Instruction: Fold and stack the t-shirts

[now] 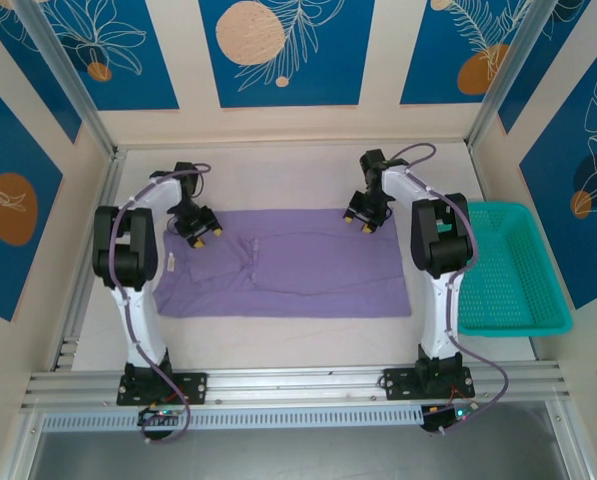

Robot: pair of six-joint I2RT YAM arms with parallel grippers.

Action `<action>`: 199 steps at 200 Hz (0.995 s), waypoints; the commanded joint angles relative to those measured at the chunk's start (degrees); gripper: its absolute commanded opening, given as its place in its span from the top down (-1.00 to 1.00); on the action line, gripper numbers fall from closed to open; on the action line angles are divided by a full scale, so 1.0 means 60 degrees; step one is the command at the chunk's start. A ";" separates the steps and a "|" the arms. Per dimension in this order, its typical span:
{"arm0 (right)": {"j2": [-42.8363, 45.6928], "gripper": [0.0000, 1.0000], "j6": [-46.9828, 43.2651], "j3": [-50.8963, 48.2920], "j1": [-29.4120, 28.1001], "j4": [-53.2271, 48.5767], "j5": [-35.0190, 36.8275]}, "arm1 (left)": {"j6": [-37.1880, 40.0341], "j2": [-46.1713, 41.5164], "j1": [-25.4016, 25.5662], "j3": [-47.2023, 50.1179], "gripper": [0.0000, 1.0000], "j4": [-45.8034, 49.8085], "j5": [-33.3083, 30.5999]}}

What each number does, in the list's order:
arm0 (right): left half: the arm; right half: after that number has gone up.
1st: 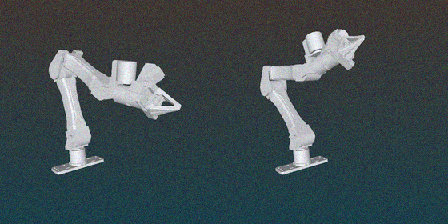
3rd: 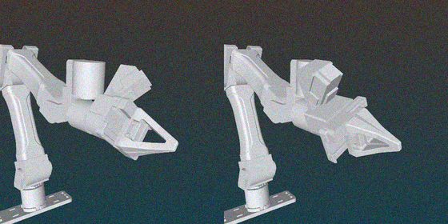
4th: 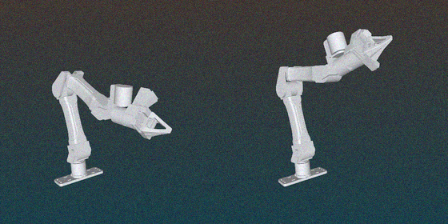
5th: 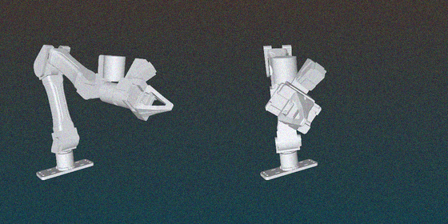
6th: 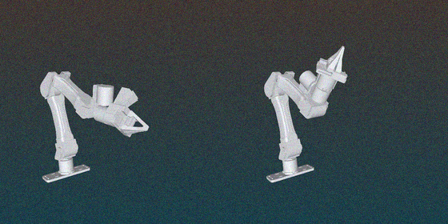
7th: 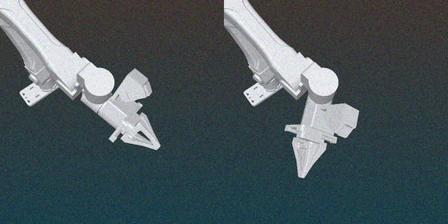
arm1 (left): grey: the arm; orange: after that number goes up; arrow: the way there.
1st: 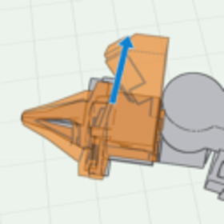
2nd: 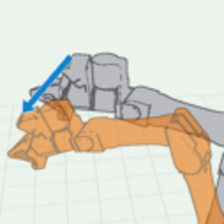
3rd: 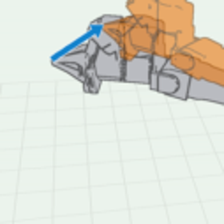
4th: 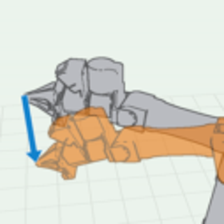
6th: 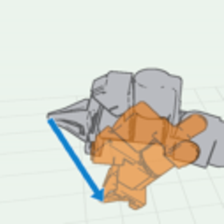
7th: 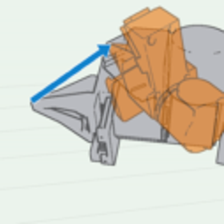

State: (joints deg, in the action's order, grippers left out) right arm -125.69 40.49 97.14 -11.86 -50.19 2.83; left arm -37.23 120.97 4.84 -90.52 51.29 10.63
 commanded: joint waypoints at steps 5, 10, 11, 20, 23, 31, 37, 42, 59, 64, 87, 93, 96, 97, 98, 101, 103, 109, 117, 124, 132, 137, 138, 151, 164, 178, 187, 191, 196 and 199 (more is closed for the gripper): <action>-0.0219 0.07 -0.0020 -0.0010 0.0028 -0.0736 -0.0257 | 0.0159 0.1321 -0.0024 -0.1852 0.05 0.0753 -0.0593; -0.0206 0.07 0.0035 -0.0089 0.0015 -0.0780 -0.0270 | 0.0230 0.1577 -0.0017 -0.2230 0.05 0.0929 -0.0695; -0.0198 0.07 0.0049 -0.0105 0.0022 -0.0785 -0.0276 | 0.0237 0.1643 -0.0024 -0.2324 0.04 0.0973 -0.0714; -0.0141 0.08 0.0194 -0.0236 0.0009 -0.0891 -0.0337 | 0.0321 0.2157 -0.0024 -0.3067 0.04 0.1300 -0.0842; -0.0114 0.08 0.0235 -0.0280 -0.0015 -0.0930 -0.0369 | 0.0334 0.2320 -0.0017 -0.3343 0.04 0.1417 -0.0859; -0.0006 0.09 0.0371 -0.0478 -0.0037 -0.0951 -0.0480 | 0.0402 0.2790 -0.0018 -0.4089 0.04 0.1680 -0.0893; 0.0109 0.09 0.0466 -0.0697 -0.0068 -0.0887 -0.0606 | 0.0431 0.3110 -0.0012 -0.4633 0.04 0.1813 -0.0834; 0.0210 0.09 0.0564 -0.0889 -0.0097 -0.0837 -0.0714 | 0.0434 0.3364 -0.0002 -0.5055 0.04 0.1864 -0.0733; 0.0587 0.10 0.0926 -0.1533 -0.0227 -0.0775 -0.1089 | 0.0398 0.4315 0.0076 -0.6569 0.04 0.1867 -0.0181; 0.0712 0.10 0.1013 -0.1717 -0.0299 -0.0789 -0.1142 | 0.0381 0.4601 0.0117 -0.7065 0.04 0.1854 0.0030; 0.1235 0.10 0.1372 -0.2523 -0.0727 -0.0916 -0.1445 | 0.0219 0.5773 0.0504 -0.8980 0.03 0.1268 0.1245; 0.1393 0.10 0.1482 -0.2740 -0.0871 -0.0974 -0.1475 | 0.0089 0.5957 0.0628 -0.9255 0.02 0.0962 0.1572; 0.1471 0.10 0.1544 -0.2855 -0.0949 -0.0986 -0.1493 | -0.0005 0.6049 0.0687 -0.9357 0.02 0.0776 0.1718; 0.1505 0.10 0.1558 -0.2894 -0.0973 -0.0983 -0.1495 | -0.0034 0.6076 0.0709 -0.9389 0.02 0.0721 0.1782; 0.1529 0.10 0.1587 -0.2936 -0.1000 -0.0989 -0.1496 | -0.0064 0.6097 0.0728 -0.9412 0.02 0.0642 0.1836; 0.1626 0.10 0.1649 -0.3053 -0.1078 -0.0979 -0.1504 | -0.0166 0.6156 0.0793 -0.9474 0.01 0.0460 0.1956; 0.1689 0.10 0.1686 -0.3114 -0.1124 -0.0969 -0.1528 | -0.0240 0.6197 0.0831 -0.9507 0.00 0.0310 0.2049; 0.1843 0.10 0.1837 -0.3355 -0.1280 -0.0940 -0.1576 | -0.0441 0.6294 0.0957 -0.9572 -0.01 -0.0085 0.2243; 0.2057 0.10 0.2041 -0.3635 -0.1486 -0.0903 -0.1663 | -0.0692 0.6419 0.1118 -0.9679 -0.04 -0.0622 0.2413; 0.2219 0.10 0.2198 -0.3870 -0.1644 -0.0857 -0.1771 | -0.0945 0.6517 0.1260 -0.9759 -0.06 -0.1079 0.2563; 0.2361 0.10 0.2359 -0.4112 -0.1821 -0.0800 -0.1899 | -0.1219 0.6655 0.1415 -0.9915 -0.09 -0.1608 0.2710; 0.2433 0.10 0.2391 -0.4201 -0.1943 -0.0804 -0.1934 | -0.1381 0.6765 0.1503 -1.0072 -0.10 -0.1893 0.2763; 0.2440 0.10 0.2399 -0.4205 -0.1968 -0.0804 -0.1928 | -0.1411 0.6786 0.1520 -1.0105 -0.11 -0.1939 0.2773; 0.2608 0.09 0.2347 -0.4240 -0.2202 -0.1038 -0.1697 | -0.1762 0.7053 0.1714 -1.0604 -0.13 -0.2489 0.2826; 0.2829 0.05 0.2282 -0.4240 -0.2222 -0.1274 -0.1350 | -0.1989 0.7161 0.1800 -1.1035 -0.22 -0.2616 0.2770; 0.3123 0.01 0.2186 -0.4224 -0.2131 -0.1341 -0.1116 | -0.1892 0.6854 0.1775 -1.1148 -0.46 -0.2465 0.2673; 0.3301 -0.05 0.2051 -0.4159 -0.2085 -0.1340 -0.1029 | -0.1479 0.6445 0.1733 -1.1133 -0.63 -0.2084 0.2446; 0.3389 -0.08 0.1990 -0.4095 -0.2088 -0.1380 -0.0947 | -0.1260 0.6239 0.1717 -1.1132 -0.68 -0.1852 0.2281; 0.3482 -0.11 0.1893 -0.4024 -0.2086 -0.1411 -0.0842 | -0.1005 0.5974 0.1686 -1.1099 -0.74 -0.1524 0.2042; 0.3541 -0.13 0.1832 -0.3958 -0.2086 -0.1411 -0.0805 | -0.0845 0.5783 0.1658 -1.1054 -0.76 -0.1342 0.1905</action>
State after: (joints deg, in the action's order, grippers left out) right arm -108.90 52.31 72.12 -24.97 -56.01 -4.56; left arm -46.30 161.21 16.43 -155.52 37.85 25.06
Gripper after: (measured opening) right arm 0.536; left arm 0.831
